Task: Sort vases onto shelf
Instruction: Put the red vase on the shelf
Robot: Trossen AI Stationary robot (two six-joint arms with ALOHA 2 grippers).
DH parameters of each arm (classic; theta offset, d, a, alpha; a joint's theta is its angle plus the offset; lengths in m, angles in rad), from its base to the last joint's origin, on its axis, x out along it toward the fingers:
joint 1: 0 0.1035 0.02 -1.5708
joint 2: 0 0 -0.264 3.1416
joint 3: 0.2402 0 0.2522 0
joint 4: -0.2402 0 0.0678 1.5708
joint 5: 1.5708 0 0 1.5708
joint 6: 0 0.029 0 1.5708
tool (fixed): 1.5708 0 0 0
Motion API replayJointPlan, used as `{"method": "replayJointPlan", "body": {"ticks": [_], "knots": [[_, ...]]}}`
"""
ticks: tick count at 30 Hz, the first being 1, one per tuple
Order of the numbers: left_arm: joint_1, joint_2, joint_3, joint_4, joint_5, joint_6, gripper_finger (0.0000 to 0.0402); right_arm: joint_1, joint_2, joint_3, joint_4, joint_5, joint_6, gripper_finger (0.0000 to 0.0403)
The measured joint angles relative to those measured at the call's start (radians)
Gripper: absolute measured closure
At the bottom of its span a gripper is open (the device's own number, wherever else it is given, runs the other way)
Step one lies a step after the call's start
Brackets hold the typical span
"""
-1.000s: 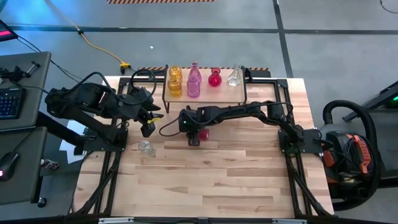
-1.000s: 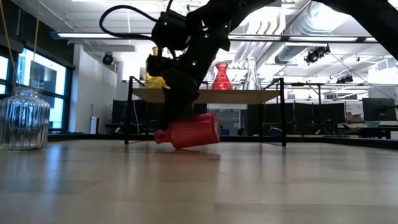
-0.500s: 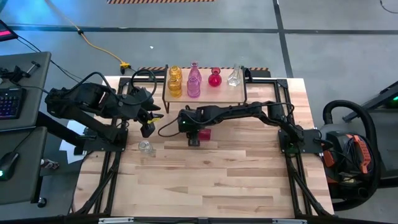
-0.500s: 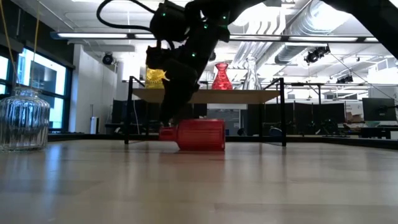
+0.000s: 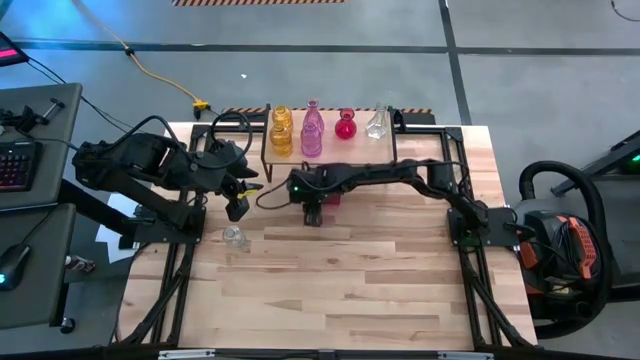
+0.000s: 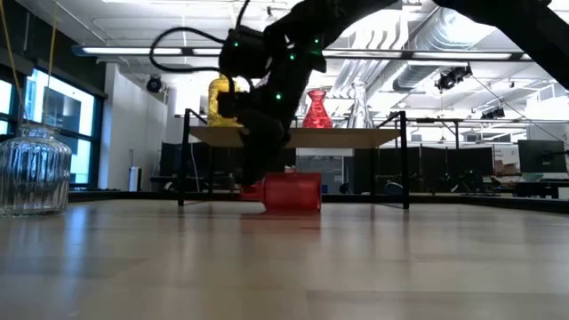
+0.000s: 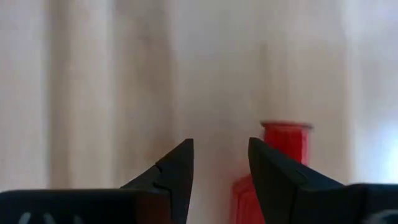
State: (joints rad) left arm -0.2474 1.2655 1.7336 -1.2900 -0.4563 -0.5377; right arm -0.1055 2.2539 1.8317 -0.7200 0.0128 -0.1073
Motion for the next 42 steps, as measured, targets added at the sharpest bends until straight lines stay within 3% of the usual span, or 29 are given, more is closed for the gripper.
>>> {"method": "replayJointPlan", "body": {"ticks": [10,21,26,32,42], "knots": [[0.000,0.000,0.000,-0.009,0.004,0.000,0.0257,-0.006,-0.028,0.001,-0.016,0.197,-0.004,0.0269],[0.000,0.000,0.000,-0.053,0.003,0.000,0.0257,-0.005,-0.027,0.001,-0.028,0.223,-0.011,0.0269],[0.000,0.000,0.000,-0.053,0.001,0.009,0.0257,-0.011,-0.029,0.052,-0.084,0.402,-0.032,0.0269],[0.000,0.000,0.000,-0.053,0.001,0.018,0.0257,-0.046,-0.030,0.098,-0.157,0.309,0.044,0.0269],[0.000,0.000,0.000,-0.053,0.001,0.018,0.0257,-0.038,-0.030,0.105,-0.181,0.291,0.043,0.0269]]}}
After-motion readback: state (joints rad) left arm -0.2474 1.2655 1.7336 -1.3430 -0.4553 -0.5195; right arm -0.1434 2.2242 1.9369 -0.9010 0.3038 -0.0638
